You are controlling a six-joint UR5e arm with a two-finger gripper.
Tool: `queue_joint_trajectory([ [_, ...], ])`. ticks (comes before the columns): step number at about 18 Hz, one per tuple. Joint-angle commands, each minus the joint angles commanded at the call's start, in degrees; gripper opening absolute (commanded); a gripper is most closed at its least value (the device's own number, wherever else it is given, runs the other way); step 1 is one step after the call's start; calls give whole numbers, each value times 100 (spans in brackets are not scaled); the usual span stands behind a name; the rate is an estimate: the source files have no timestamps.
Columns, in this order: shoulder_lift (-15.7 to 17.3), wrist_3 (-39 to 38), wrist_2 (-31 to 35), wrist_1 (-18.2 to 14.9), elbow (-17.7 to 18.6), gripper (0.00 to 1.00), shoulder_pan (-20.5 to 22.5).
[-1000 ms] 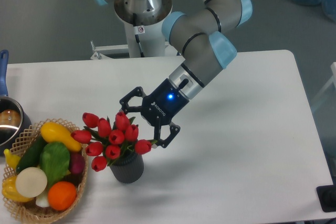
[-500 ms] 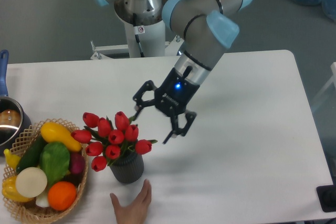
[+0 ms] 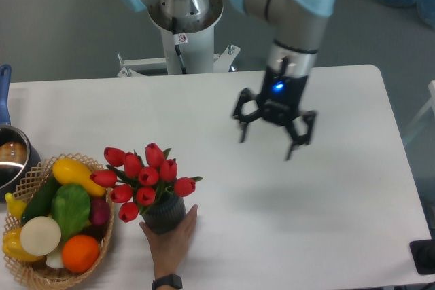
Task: Insert the flowers into the vase
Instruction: 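Open the gripper and lift it away from the tulips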
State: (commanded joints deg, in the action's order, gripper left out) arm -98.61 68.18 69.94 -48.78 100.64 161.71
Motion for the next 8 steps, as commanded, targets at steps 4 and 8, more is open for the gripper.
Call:
queue_joint_trajectory([
  [4, -53, 555, 1036, -18, -115, 100, 396],
  [8, -70, 661, 1548, -148, -211, 100, 747],
])
